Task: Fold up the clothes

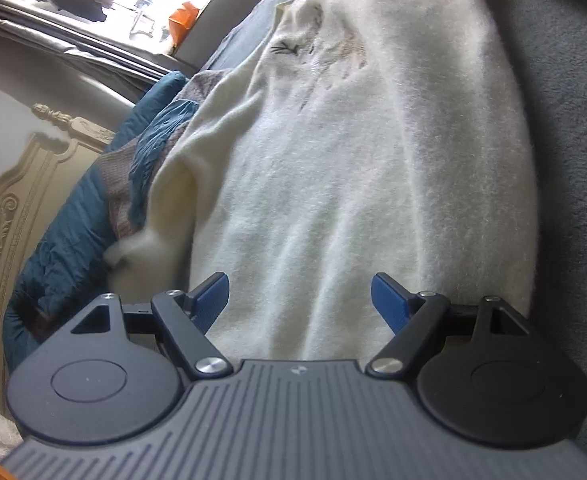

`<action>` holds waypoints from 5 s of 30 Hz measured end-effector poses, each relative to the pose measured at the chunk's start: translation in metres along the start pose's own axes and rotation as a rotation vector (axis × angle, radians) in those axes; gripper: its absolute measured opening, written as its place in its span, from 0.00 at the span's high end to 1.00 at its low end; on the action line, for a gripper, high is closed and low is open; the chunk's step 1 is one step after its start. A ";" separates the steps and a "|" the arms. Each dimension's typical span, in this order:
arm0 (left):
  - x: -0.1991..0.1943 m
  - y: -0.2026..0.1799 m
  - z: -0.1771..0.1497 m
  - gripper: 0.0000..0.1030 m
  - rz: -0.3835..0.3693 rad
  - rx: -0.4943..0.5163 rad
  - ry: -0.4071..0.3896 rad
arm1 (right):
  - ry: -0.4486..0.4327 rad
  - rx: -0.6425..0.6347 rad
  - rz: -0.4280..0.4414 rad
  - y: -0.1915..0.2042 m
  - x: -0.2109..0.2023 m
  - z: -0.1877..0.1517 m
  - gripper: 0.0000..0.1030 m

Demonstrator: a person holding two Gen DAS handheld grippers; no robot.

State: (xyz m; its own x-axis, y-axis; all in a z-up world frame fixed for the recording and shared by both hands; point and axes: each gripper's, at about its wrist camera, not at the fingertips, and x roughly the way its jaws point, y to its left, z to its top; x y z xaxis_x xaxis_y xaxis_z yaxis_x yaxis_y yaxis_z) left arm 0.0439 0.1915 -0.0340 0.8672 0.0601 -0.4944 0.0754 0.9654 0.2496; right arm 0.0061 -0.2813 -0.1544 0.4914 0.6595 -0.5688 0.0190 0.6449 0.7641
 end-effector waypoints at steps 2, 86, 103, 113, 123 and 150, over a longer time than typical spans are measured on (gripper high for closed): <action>-0.002 -0.003 0.021 0.90 0.064 0.161 -0.080 | 0.004 0.008 0.000 -0.002 0.002 0.002 0.24; -0.006 -0.136 -0.060 0.37 -0.637 -0.327 0.505 | -0.357 0.064 -0.159 -0.055 -0.119 0.006 0.95; -0.015 -0.102 -0.070 0.34 -0.668 -0.414 0.507 | -0.246 -0.485 -0.325 0.036 -0.101 0.012 0.65; -0.018 -0.051 -0.075 0.34 -0.546 -0.551 0.464 | 0.360 -1.506 0.001 0.150 0.066 -0.137 0.53; -0.009 -0.049 -0.073 0.34 -0.610 -0.542 0.414 | 0.242 -1.046 -0.044 0.112 0.081 -0.082 0.95; 0.013 -0.151 -0.036 0.35 -0.724 -0.235 0.331 | 0.141 -0.964 -0.156 0.088 0.067 -0.030 0.53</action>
State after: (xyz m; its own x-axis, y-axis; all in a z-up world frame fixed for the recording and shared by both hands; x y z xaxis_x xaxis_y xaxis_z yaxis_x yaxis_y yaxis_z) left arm 0.0262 0.0557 -0.1085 0.4512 -0.5603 -0.6946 0.4223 0.8197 -0.3870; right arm 0.0143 -0.1688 -0.1339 0.4341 0.5400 -0.7210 -0.6740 0.7257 0.1377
